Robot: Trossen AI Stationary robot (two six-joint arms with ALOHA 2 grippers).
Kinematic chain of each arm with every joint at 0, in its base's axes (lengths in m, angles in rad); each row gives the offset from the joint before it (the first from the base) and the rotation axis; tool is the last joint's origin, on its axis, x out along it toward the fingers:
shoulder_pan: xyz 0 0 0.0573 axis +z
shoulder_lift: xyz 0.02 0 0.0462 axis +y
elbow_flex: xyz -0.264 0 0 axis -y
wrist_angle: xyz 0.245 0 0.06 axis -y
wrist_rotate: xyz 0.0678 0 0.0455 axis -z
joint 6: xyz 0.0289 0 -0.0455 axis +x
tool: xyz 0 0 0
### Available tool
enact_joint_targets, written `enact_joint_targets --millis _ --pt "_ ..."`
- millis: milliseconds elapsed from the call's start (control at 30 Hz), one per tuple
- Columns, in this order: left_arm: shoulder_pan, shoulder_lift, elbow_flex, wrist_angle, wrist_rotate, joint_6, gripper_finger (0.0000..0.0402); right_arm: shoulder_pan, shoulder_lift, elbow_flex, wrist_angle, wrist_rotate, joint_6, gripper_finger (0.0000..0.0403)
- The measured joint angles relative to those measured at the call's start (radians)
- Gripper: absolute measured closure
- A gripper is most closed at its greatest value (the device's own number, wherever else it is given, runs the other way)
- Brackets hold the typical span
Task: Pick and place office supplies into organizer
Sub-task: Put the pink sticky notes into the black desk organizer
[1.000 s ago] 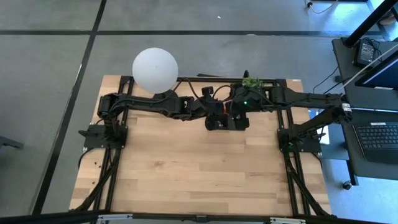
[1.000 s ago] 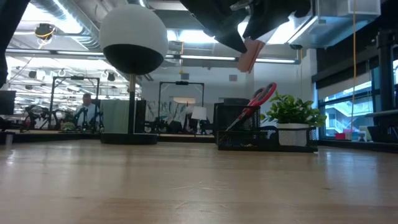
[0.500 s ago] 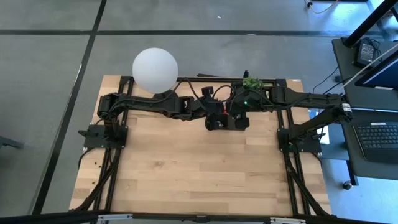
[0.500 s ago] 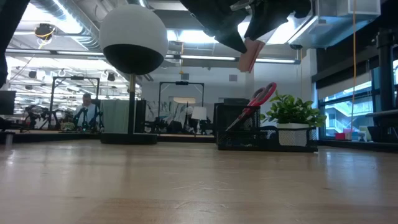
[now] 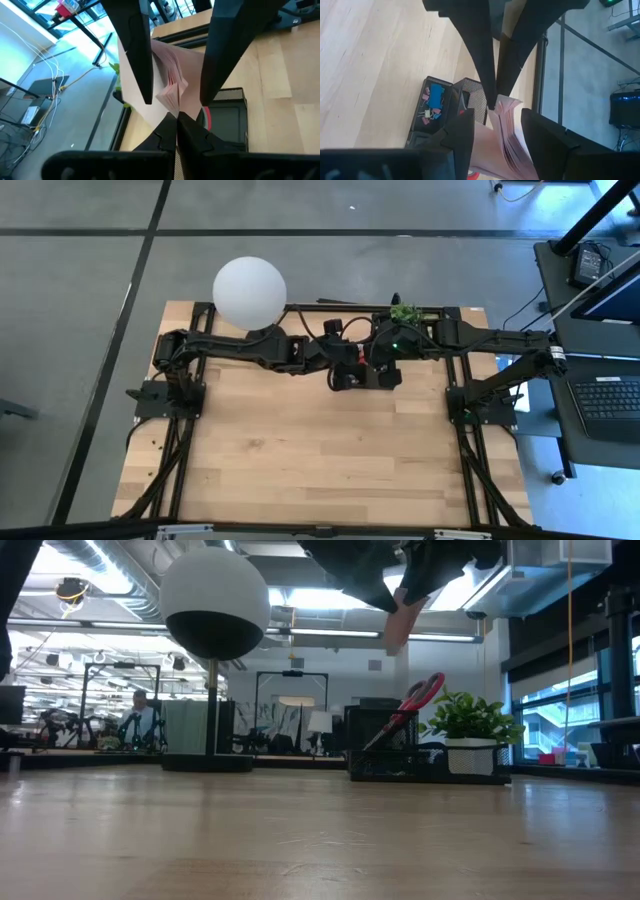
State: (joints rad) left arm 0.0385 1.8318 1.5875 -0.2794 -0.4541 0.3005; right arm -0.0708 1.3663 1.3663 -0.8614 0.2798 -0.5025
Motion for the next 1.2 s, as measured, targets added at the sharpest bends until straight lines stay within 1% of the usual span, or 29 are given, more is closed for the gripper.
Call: enact_joint_targets --millis 233,333,467,767,867,933,1100,1200 --pt "-0.004 0.0 0.0 -0.001 0.0 -0.002 0.0399 0.0 0.0 0.0 0.004 0.0 0.023 0.0238" --pt "-0.004 0.0 0.0 -0.001 0.0 -0.002 0.0399 0.0 0.0 0.0 0.004 0.0 0.047 0.0248" --pt "-0.004 0.0 0.0 -0.001 0.0 -0.002 0.0399 0.0 0.0 0.0 0.004 0.0 0.055 0.0279" --pt "-0.004 0.001 0.0 -0.001 0.0 -0.016 0.0398 0.0 0.0 0.0 0.002 -0.001 0.055 0.0369" --pt "-0.004 0.001 0.0 -0.001 0.0 -0.017 0.0398 0.0 0.0 0.0 0.001 -0.002 0.054 0.039" --pt "-0.004 0.001 0.0 -0.001 0.0 -0.017 0.0398 0.0 0.0 0.0 0.001 -0.002 0.054 0.0392" --pt "-0.004 0.001 0.0 -0.001 0.001 -0.01 0.0398 0.0 0.0 0.0 0.002 -0.001 0.056 0.038" --pt "-0.004 0.001 0.0 -0.001 0.001 -0.009 0.0396 0.0 0.0 0.0 0.002 -0.001 0.055 0.0388"
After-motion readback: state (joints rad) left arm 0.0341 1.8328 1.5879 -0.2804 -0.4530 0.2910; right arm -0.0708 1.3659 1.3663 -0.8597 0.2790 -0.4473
